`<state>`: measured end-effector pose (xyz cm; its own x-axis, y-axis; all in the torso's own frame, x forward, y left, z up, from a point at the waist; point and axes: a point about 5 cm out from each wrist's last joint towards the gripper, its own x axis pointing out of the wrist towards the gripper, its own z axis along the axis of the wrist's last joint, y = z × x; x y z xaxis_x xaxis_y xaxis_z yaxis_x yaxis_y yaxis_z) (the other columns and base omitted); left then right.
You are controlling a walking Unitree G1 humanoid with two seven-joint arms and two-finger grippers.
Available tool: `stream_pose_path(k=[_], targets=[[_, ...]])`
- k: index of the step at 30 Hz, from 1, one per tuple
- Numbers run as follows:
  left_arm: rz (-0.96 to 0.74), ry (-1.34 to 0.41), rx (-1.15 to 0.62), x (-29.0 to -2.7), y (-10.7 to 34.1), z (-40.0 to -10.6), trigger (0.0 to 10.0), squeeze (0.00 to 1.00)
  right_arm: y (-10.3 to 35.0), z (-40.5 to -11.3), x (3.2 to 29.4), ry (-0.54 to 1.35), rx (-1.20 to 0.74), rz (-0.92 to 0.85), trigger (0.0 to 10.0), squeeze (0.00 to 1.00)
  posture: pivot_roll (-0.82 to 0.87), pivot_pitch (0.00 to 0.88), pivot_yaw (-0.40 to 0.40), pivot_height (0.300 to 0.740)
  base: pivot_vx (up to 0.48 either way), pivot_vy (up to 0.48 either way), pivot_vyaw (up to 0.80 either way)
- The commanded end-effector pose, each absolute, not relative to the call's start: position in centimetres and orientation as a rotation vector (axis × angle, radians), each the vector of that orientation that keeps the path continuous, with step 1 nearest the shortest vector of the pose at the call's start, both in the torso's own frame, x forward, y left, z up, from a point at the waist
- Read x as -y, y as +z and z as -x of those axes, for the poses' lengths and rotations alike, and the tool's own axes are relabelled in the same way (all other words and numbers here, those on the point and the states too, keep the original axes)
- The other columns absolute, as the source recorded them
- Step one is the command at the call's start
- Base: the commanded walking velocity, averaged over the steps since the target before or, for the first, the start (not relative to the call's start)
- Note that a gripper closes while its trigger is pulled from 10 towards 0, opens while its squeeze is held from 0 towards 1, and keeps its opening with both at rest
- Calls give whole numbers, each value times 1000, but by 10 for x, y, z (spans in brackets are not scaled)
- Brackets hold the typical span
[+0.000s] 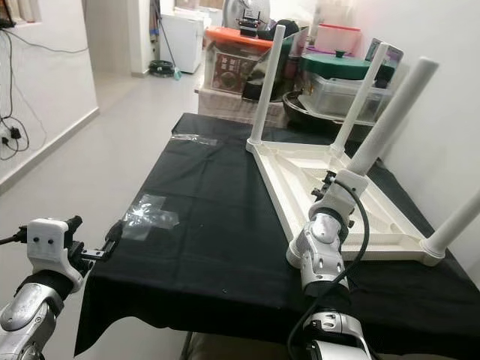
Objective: Building children table
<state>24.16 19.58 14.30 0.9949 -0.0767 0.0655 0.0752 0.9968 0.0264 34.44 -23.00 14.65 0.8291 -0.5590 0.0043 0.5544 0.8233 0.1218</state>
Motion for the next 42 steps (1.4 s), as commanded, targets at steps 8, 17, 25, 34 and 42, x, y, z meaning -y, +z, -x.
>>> stream_pose_path(k=[8,17,25,34,42], targets=[[-19,-81,49,-192,137,-242,10000,0,117,-341,215,-418,-53,-72,10000,0,49,0,-100,740,0,0,0],[-14,-82,43,-192,136,-242,10000,0,129,-362,178,130,-46,-88,10000,0,48,0,-108,740,0,0,0],[-5,-71,39,-193,134,-241,10000,0,135,-371,178,217,-65,-127,10000,0,57,0,-122,740,0,0,0],[-3,-66,34,-195,133,-240,10000,0,137,-373,172,301,-38,-182,10000,0,58,0,-119,740,0,0,0],[-4,-61,32,-195,133,-239,10000,0,125,-360,153,311,12,-133,10000,0,59,0,-120,740,0,0,0]])
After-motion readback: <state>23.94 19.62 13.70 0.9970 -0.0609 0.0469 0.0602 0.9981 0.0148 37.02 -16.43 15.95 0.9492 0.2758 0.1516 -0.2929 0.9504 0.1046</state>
